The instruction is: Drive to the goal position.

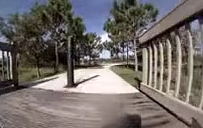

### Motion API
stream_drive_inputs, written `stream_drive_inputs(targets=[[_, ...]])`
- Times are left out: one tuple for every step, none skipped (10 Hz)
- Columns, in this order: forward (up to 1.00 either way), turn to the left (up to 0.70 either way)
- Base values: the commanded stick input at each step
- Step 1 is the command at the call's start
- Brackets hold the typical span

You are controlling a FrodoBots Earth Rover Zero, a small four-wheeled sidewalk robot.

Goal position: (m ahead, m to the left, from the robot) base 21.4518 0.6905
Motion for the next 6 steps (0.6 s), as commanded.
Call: stream_drive_inputs(targets=[[0.85,0.0],[0.85,0.0],[0.85,0.0],[0.85,0.0],[0.85,0.0],[0.85,0.0]])
